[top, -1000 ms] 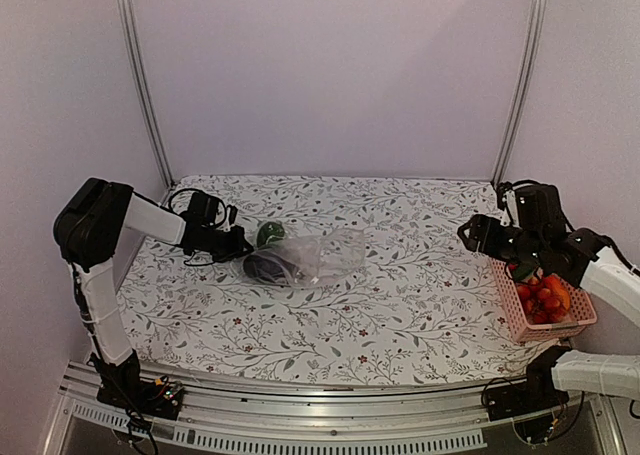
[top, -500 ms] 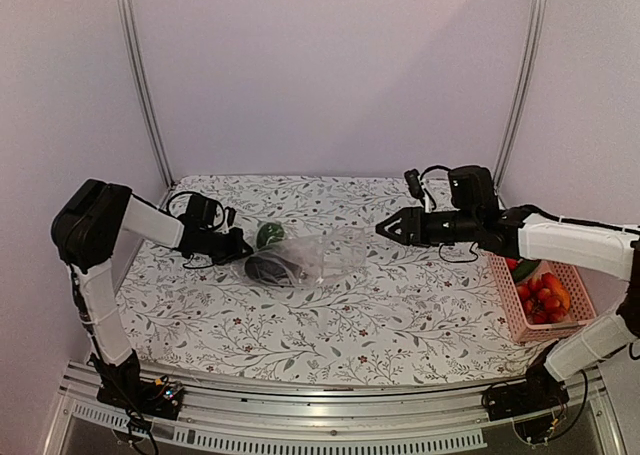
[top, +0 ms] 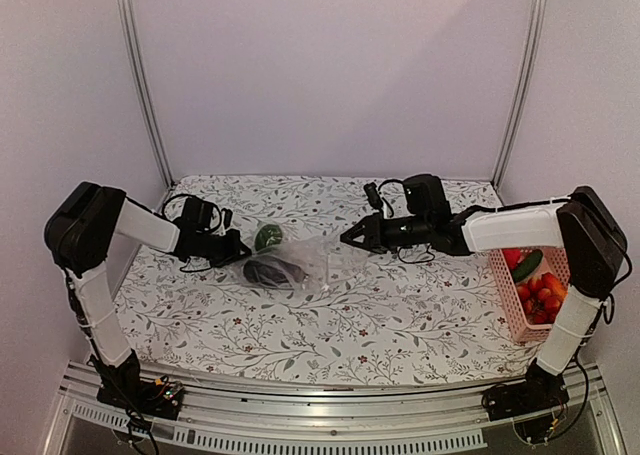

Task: Open the zip-top bag and remove the fake food

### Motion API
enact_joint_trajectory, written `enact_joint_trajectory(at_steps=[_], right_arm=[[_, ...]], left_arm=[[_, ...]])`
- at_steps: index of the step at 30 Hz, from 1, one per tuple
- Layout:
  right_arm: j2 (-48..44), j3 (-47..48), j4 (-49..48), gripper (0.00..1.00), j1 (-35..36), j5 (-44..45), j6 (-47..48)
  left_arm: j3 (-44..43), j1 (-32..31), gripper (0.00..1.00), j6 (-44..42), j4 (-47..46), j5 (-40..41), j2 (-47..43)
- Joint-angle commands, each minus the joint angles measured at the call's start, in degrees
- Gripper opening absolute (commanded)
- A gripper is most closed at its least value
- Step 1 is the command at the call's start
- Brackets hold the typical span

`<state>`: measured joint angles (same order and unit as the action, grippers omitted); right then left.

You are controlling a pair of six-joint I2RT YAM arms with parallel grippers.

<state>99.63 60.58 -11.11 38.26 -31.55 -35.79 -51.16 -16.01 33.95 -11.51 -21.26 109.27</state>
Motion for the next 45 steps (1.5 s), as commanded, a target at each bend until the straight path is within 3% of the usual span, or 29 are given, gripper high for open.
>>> enact_joint_trajectory(at_steps=[1,6,9,21,26,33,45], right_arm=[[6.70,1.20,-5.92,0.21,0.73,-2.29,-4.02],[11.63,0.50,-9.76,0.12,1.81,-2.30,-6.71],[13.48,1.22,-10.47,0.11,2.63,-2.98,-7.43],[24.75,8.86,-12.07,0.37,5.33,-7.00,-3.12],[24.32,8.91,-12.08,0.51,8.17,-3.26,7.04],[23.15,6.39,-13.04,0.55,10.69,4.38,21.75],[21.32,4.22,-14.51,0.60,15.50,19.29,37.24]], left_arm=[[1.86,-0.39,0.00,1.04,-2.71,-0.40,-2.29],[2.89,-0.45,0.00,1.90,-3.86,-0.47,-2.32],[3.05,-0.70,0.00,2.13,-4.38,-0.61,-2.18],[4.29,-1.92,0.00,5.17,-8.63,-2.96,-0.56],[3.69,-2.06,0.00,5.75,-9.50,-3.87,0.55],[1.38,-2.05,0.00,4.09,-8.08,-6.05,1.19],[0.16,-2.26,0.00,0.98,-7.14,-10.09,1.92]])
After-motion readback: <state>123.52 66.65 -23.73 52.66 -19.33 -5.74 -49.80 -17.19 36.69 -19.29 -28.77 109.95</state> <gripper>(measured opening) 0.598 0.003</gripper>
